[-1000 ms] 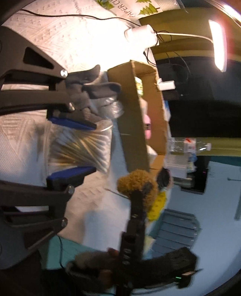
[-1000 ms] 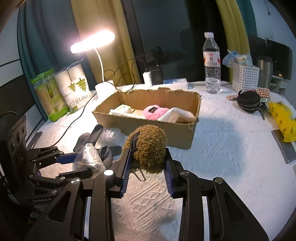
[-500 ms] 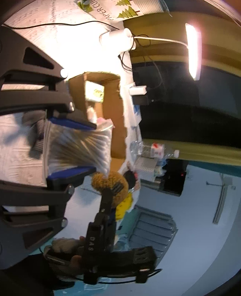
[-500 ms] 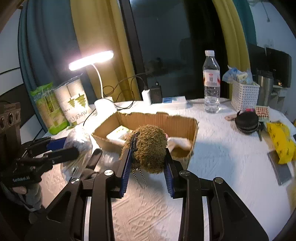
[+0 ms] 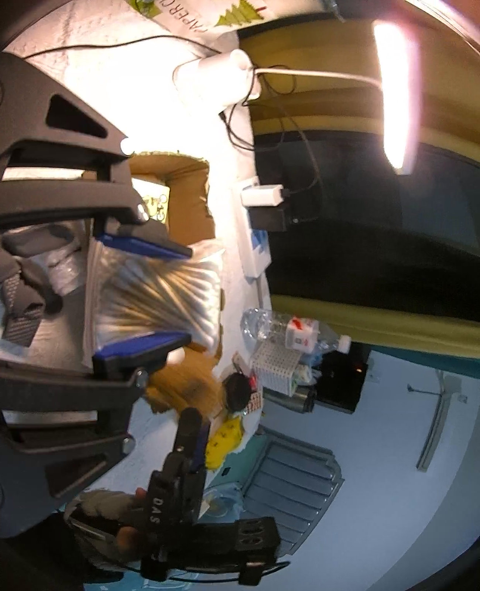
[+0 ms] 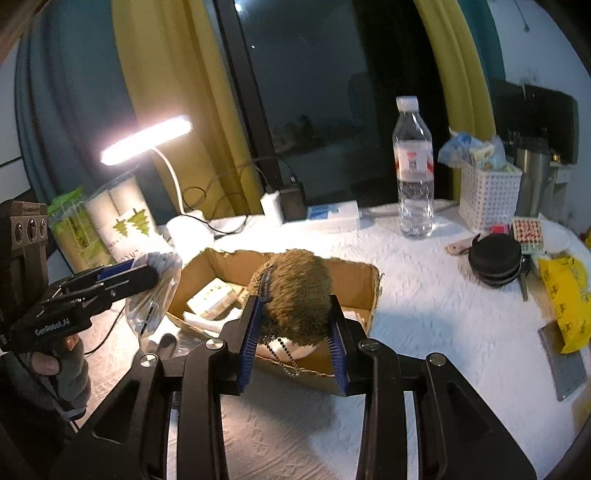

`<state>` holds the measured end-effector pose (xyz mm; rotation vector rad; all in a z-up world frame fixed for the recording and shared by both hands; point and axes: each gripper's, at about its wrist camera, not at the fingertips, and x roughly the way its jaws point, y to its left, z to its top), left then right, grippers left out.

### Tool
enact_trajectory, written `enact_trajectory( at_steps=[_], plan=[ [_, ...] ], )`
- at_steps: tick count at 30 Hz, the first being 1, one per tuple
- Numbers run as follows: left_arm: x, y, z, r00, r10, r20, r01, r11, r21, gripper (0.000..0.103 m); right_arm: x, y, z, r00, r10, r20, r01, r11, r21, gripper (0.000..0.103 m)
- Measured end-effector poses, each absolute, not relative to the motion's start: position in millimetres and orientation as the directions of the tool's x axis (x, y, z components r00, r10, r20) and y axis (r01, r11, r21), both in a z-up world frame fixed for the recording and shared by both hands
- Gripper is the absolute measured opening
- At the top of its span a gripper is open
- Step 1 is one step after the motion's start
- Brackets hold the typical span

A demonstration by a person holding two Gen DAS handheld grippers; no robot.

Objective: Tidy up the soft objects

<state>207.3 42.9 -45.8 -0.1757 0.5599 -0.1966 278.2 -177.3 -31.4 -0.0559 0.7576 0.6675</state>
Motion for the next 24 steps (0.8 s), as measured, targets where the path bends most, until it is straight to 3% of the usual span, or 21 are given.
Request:
enact_trajectory(
  at_steps=[2,4,6,7,24],
  plan=[
    [215,44,-49,0.819,-0.243,-0.52,0.132,0.961,-0.241,0.042,282,-177,-37,0.531,0.527,-0.664,-0.57,0.801,0.18,0.037],
    [219,44,-50,0.821,-0.241,-0.518,0.126,0.961,-0.246,0.052,285,-178,-42,0.535,0.51,-0.674,-0.561,0.811,0.168,0.047],
    [219,45,-49,0.828,-0.239,-0.507,0.123,0.96,-0.25,0.073,285,-179,-44,0.534,0.508,-0.676,-0.558,0.812,0.169,0.048],
    [218,46,-48,0.833,-0.238,-0.499,0.12,0.959,-0.257,0.075,285,-179,-43,0.535,0.507,-0.675,-0.558,0.813,0.168,0.048],
    [152,74,-53,0.851,-0.196,-0.486,0.079,0.965,-0.25,0.076,230,-131,-35,0.502,0.543,-0.673,-0.637,0.759,0.137,0.048]
  ],
)
